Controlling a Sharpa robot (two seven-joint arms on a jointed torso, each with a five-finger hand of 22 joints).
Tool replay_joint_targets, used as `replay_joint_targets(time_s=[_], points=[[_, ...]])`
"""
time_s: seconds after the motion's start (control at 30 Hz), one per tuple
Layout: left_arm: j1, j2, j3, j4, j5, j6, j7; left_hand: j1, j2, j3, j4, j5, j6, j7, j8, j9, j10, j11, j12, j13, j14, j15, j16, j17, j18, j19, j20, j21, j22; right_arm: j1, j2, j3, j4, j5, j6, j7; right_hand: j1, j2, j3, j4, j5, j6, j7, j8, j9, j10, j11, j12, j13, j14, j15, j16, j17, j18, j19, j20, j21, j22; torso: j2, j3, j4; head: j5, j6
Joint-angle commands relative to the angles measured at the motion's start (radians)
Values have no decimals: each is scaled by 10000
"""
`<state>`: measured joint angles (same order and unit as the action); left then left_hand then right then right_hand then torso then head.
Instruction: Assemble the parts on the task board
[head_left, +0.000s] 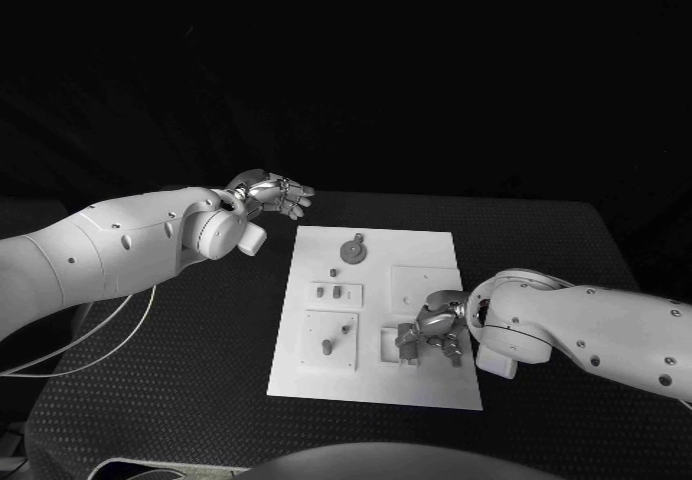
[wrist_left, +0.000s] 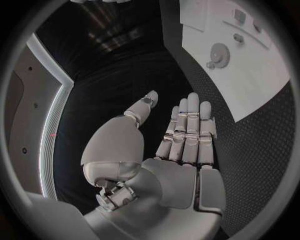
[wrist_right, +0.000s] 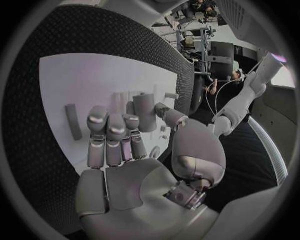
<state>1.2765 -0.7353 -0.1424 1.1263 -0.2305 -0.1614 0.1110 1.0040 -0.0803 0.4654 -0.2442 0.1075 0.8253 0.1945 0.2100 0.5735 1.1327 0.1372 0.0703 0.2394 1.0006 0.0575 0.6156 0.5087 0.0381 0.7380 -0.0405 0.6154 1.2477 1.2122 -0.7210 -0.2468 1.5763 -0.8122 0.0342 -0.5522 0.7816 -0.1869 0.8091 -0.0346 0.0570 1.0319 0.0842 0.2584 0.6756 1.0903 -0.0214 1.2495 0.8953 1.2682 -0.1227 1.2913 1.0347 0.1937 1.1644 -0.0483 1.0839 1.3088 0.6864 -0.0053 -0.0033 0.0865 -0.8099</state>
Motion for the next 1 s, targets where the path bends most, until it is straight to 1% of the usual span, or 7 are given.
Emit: replay_joint_targets(time_s=[0.03, 0.13, 0.3, 0.5, 0.73, 0.9, 1.0], points=[[10, 26, 6, 24, 42, 129, 64, -121, -4, 15, 58, -21, -53, 0, 44, -17, 77, -20, 25, -13, 73, 13, -47, 14, 100, 60, 2, -70, 12, -29, 75, -4, -23, 154, -93, -110, -141, 16, 16, 16, -23, 152, 39, -52, -29, 101, -6, -40, 19, 72, -7, -47, 33, 681, 6, 66, 50, -3, 1, 10, 2, 9, -1], [10, 28, 6, 19, 42, 129, 62, -122, -4, 15, 60, -21, -53, 1, 45, -18, 77, -20, 25, -13, 74, 13, -49, 16, 99, 60, 2, -71, 14, -29, 133, -4, -62, 155, -7, -129, -197, 3, 8, 27, -25, 165, 36, -55, -33, 107, -10, -42, 22, 81, -9, -50, 46, 681, 9, 66, 55, -5, 1, 10, 8, 17, -11], [10, 23, 6, 23, 42, 132, 59, -124, -3, 15, 64, -20, -53, 1, 46, -19, 77, -20, 24, -13, 74, 13, -52, 21, 99, 61, 2, -73, 16, -102, 230, -4, -171, 135, 38, -164, -293, -28, -11, 50, -29, 175, 33, -65, -41, 111, -12, -48, 27, 97, -12, -53, 80, 681, 14, 66, 64, -7, 3, 2, -7, 33, -36], [10, 23, 6, 26, 42, 153, 57, -128, -2, 15, 69, -20, -54, 1, 48, -20, 77, -19, 24, -14, 75, 13, -56, 25, 98, 62, 2, -75, 18, -181, 312, -3, -236, 144, 97, -179, -338, -44, -19, 58, -29, 175, 33, -74, -47, 108, -13, -53, 31, 87, -14, -71, 71, 681, 14, 65, 66, -8, 2, 12, -1, 66, -92], [10, 21, 6, 27, 42, 155, 57, -130, -1, 16, 74, -20, -56, 1, 50, -22, 77, -19, 23, -14, 76, 13, -61, 32, 98, 63, 2, -78, 21, -202, 396, -3, -357, 61, 99, -173, -397, -56, -26, 77, -31, 180, 32, -82, -53, 103, -14, -59, 36, 94, -16, -73, 98, 681, 11, 64, 67, -12, -1, 8, -4, 82, -99], [10, 10, 6, 31, 42, 154, 48, -143, 14, 18, 93, -16, -57, 2, 53, -24, 77, -19, 23, -15, 77, 14, -69, 42, 97, 65, 3, -83, 25, -234, 444, -3, -467, -18, 45, -156, -503, -155, -27, 130, -40, 197, 27, -90, -59, 97, -19, -66, 47, 90, -20, -98, 111, 681, 10, 61, 69, -19, 8, 14, -10, 107, -114], [10, 12, 6, 29, 42, 156, 48, -146, 19, 20, 99, -14, -57, 2, 54, -25, 77, -19, 22, -15, 78, 14, -71, 45, 97, 66, 2, -84, 26, -251, 473, -3, -519, -33, 56, -144, -552, -222, -20, 167, -49, 209, 23, -92, -61, 93, -22, -72, 52, 88, -24, -112, 118, 681, 11, 57, 69, -24, 2, 8, -5, 105, -113]])
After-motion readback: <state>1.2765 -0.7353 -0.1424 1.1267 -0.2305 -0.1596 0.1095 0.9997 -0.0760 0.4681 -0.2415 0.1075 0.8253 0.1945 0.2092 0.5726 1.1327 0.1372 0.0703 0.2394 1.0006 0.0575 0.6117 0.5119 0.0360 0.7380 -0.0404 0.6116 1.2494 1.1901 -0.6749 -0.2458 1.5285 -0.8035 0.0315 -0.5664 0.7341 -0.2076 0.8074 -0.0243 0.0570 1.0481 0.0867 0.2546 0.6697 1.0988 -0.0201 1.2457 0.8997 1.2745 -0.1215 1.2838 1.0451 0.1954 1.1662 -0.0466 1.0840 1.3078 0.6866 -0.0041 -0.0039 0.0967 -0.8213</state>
